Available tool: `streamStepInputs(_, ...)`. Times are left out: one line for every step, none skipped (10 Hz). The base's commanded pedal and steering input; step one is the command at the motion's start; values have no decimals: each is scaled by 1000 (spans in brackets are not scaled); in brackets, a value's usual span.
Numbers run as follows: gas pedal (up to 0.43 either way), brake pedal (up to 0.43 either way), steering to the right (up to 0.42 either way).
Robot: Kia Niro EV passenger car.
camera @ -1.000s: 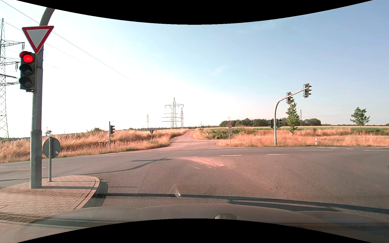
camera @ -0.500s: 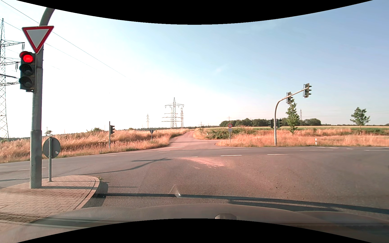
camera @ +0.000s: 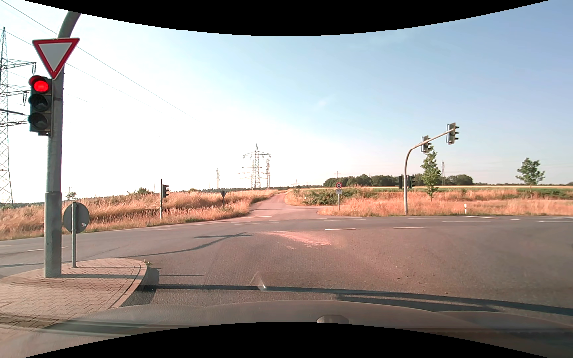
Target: Follow the waypoints while adhering to traffic rules and regulations
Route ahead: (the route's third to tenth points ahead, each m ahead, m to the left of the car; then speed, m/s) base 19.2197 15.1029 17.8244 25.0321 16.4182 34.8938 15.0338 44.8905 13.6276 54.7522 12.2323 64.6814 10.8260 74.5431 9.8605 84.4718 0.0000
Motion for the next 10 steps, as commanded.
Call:
streamStepInputs(0,280,-44)
streamStepInputs(0,280,-44)
streamStepInputs(0,280,-44)
streamStepInputs(0,280,-44)
streamStepInputs(0,280,-44)
streamStepInputs(0,280,-44)
streamStepInputs(0,280,-44)
streamStepInputs(0,280,-44)
streamStepInputs(0,280,-44)
streamStepInputs(0,280,-44)
